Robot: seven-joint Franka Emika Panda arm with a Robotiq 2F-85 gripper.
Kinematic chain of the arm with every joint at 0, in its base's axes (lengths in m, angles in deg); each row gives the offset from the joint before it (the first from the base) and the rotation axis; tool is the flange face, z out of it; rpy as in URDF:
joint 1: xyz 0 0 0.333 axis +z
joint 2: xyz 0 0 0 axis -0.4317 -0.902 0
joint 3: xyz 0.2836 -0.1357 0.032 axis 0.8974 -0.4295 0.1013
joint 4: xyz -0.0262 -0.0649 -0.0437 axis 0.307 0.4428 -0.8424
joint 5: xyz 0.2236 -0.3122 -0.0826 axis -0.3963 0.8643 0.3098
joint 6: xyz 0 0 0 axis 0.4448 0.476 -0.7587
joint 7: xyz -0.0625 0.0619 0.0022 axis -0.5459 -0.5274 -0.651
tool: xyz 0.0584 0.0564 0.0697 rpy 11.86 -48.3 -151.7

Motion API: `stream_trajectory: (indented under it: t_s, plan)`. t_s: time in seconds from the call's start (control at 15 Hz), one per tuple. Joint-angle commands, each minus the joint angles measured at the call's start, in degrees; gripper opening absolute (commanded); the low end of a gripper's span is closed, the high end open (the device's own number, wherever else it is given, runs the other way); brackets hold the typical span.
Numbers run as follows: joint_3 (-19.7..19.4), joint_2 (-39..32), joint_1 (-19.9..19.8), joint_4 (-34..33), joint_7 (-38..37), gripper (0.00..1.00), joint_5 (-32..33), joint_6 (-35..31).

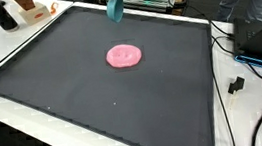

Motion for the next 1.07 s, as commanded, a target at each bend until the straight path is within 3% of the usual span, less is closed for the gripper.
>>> stream_trajectory:
  t_s: [0.0,0.6,0.67,0.73,1.0]
  plan:
    - [-0.01,-0.08,0.01,-0.12,0.00,0.50,0.01,0.15]
    - [-0.01,-0.11,0.01,-0.13,0.00,0.50,0.00,0.15]
    - [-0.36,-0.87,-0.41,-0.92,2.01,0.25,-2.40,1.10]
    - [-1.10,-2.08,-1.40,-2.00,8.71,0.25,-9.07,2.09]
    - [-2.68,-4.25,-3.90,-3.03,24.53,0.25,-20.21,3.66]
